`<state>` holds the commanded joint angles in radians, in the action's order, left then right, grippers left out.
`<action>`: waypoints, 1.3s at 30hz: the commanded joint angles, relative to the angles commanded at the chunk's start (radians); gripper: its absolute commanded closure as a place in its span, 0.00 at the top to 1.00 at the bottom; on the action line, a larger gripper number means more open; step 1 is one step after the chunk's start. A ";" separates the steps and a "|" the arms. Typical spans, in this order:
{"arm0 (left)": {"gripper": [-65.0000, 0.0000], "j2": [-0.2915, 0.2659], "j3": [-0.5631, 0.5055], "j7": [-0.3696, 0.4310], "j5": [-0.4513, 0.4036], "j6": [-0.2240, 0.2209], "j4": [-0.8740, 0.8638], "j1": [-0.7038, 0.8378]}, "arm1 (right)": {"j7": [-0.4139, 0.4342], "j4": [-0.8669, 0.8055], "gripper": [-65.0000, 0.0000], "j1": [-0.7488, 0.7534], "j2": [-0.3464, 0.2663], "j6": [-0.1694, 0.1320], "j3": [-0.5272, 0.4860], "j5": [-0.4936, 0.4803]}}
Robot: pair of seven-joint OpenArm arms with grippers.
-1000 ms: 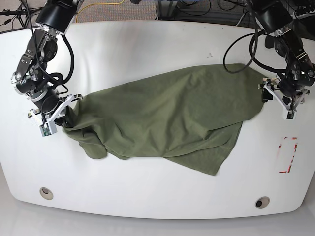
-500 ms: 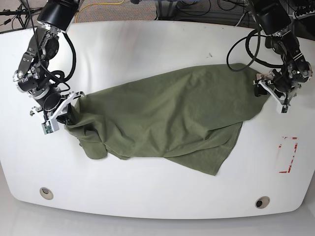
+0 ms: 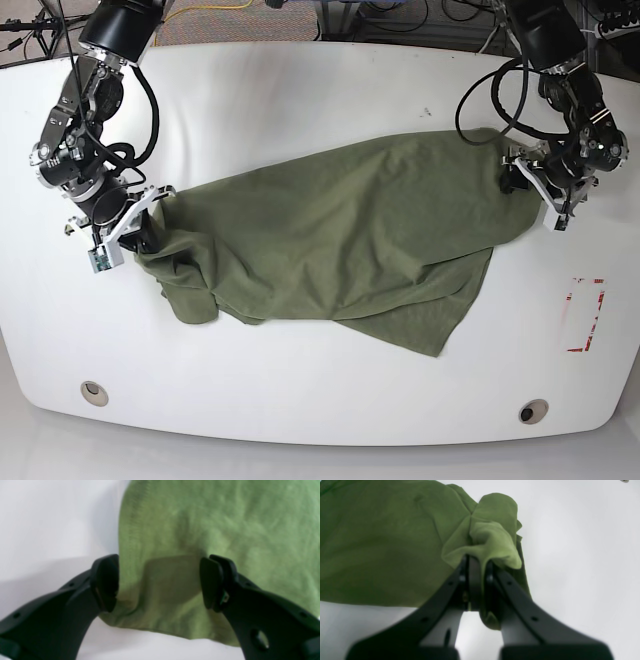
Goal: Fold the T-shirt properly
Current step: 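Regrasp the shirt edge with the left gripper, then hold the shirt spread flat with both grippers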
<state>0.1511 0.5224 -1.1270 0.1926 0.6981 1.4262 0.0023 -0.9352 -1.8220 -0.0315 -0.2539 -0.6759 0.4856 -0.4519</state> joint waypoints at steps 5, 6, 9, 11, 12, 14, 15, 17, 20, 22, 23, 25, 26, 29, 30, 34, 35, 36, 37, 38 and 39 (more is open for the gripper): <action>0.27 -0.002 -0.057 -0.012 0.000 0.000 0.000 -0.002 | 0.000 0.000 0.00 0.000 0.000 0.000 0.000 0.000; 0.14 -0.002 -0.066 -0.011 0.000 0.000 -0.002 -0.003 | 0.000 0.000 0.00 0.000 0.000 0.000 0.000 0.000; 0.01 -0.008 -0.078 -0.009 0.000 0.000 -0.006 -0.006 | 0.000 0.000 0.00 0.000 0.002 0.000 0.000 0.000; 0.00 -0.025 -0.084 -0.008 -0.003 0.000 -0.003 -0.020 | 0.000 0.000 0.00 0.000 0.002 0.000 0.000 0.000; 0.00 -0.028 -0.084 -0.008 -0.003 0.000 -0.002 -0.021 | 0.000 0.000 0.00 0.000 0.002 0.000 0.000 0.000; 0.00 -0.029 -0.086 -0.009 -0.006 0.000 -0.002 -0.025 | 0.000 0.000 0.00 0.000 0.002 0.000 0.000 0.000; 0.00 -0.029 -0.086 -0.009 -0.009 0.000 -0.005 -0.028 | 0.000 0.000 0.00 0.000 0.002 0.000 0.000 0.000; 0.00 -0.031 -0.087 -0.011 -0.029 0.000 -0.006 -0.031 | 0.000 0.002 0.00 0.000 0.002 0.000 0.000 0.000; 0.00 -0.041 -0.086 -0.011 -0.025 -0.045 -0.005 -0.040 | 0.000 0.002 0.00 0.000 0.002 0.000 0.000 0.000; 0.00 -0.048 -0.086 -0.012 -0.012 -0.048 -0.005 -0.043 | 0.000 0.002 0.00 0.000 0.002 0.000 0.000 0.000; 0.00 -0.048 -0.086 -0.012 -0.012 -0.048 -0.005 -0.043 | 0.000 0.002 0.00 0.000 0.002 0.000 0.000 0.000; 0.00 -0.049 -0.086 -0.014 -0.009 -0.045 -0.003 -0.043 | 0.000 0.002 0.00 0.000 0.002 0.000 0.000 0.000; 0.00 -0.049 -0.086 -0.014 -0.005 -0.045 -0.002 -0.043 | 0.000 0.002 0.00 0.000 0.002 0.002 0.000 0.000; 0.00 -0.049 -0.086 -0.014 0.023 -0.044 -0.002 -0.041 | 0.000 0.002 0.00 0.000 0.005 0.002 0.000 0.000; 0.00 -0.049 -0.086 -0.014 0.035 -0.044 -0.002 -0.041 | 0.000 0.002 0.00 0.000 0.012 0.002 0.000 0.000; 0.00 -0.046 -0.086 -0.014 0.064 -0.044 -0.006 -0.040 | 0.000 0.002 0.00 0.000 0.023 0.002 0.000 0.000; 0.00 -0.046 -0.086 -0.014 0.060 -0.044 -0.006 -0.040 | 0.000 0.002 0.00 0.002 0.026 0.002 0.000 0.000; 0.00 -0.046 -0.086 -0.014 0.058 -0.048 -0.005 -0.040 | 0.000 0.002 0.00 0.002 0.026 0.002 0.000 0.000; 0.00 -0.046 -0.086 -0.015 0.058 -0.050 -0.005 -0.040 | 0.000 0.002 0.00 0.002 0.028 0.002 0.000 0.000; 0.00 -0.046 -0.086 -0.015 0.058 -0.047 -0.003 -0.040 | 0.000 0.002 0.00 0.002 0.028 0.002 0.000 0.000; 0.00 -0.044 -0.086 -0.015 0.058 -0.047 -0.002 -0.038 | 0.000 0.002 0.00 0.002 0.028 0.002 0.000 0.000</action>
<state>0.1066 0.4365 -1.1423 0.2509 0.6513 1.4246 -0.0361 -0.9352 -1.8205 -0.0299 -0.2263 -0.6743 0.4856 -0.4519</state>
